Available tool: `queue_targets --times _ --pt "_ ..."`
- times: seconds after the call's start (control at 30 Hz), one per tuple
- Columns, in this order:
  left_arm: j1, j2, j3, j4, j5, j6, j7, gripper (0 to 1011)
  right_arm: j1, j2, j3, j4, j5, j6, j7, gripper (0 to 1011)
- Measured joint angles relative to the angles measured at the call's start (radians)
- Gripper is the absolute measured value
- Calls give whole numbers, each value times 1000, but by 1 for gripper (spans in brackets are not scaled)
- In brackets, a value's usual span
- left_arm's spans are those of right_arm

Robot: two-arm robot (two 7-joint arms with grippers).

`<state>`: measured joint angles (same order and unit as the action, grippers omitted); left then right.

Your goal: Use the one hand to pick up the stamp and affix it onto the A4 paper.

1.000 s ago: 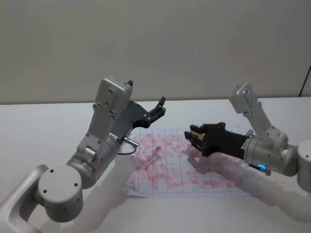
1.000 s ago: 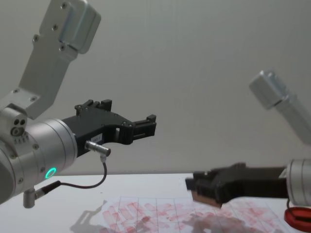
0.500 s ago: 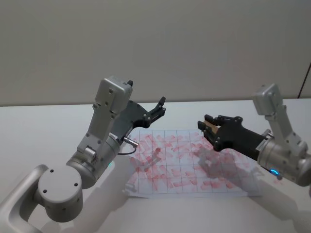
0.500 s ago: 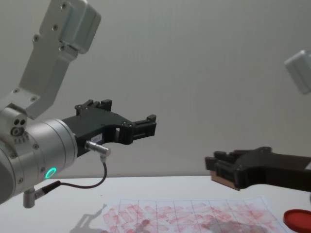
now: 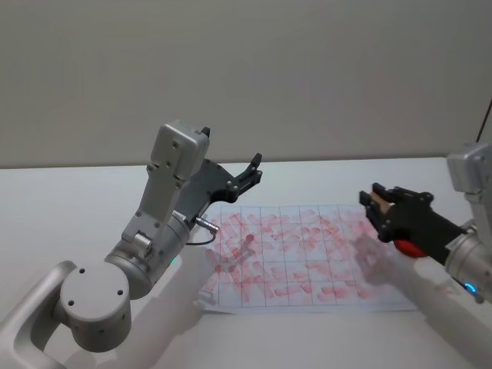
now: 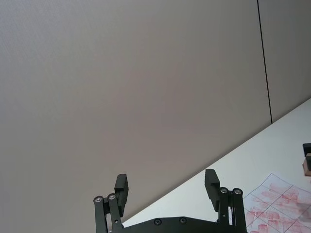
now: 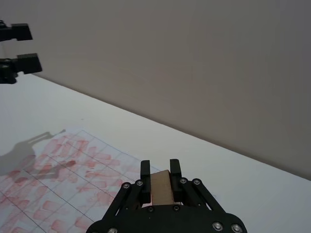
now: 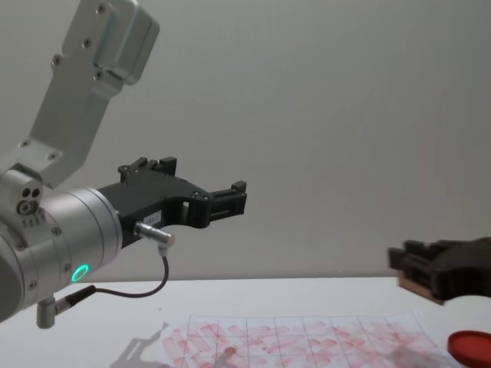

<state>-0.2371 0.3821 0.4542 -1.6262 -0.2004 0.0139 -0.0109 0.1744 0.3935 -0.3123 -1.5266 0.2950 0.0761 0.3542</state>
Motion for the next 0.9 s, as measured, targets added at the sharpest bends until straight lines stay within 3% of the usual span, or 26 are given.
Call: queue_targets --times 0.2,0.43,0.9 --pt "0 0 0 0 0 0 0 1001 -43 37 25 -38 25 13 -83 227" --pt "0 0 0 0 0 0 0 1001 -60 56 42 -46 45 29 -132 228" --pt "0 0 0 0 0 0 0 1001 -19 40 49 30 60 56 -121 228"
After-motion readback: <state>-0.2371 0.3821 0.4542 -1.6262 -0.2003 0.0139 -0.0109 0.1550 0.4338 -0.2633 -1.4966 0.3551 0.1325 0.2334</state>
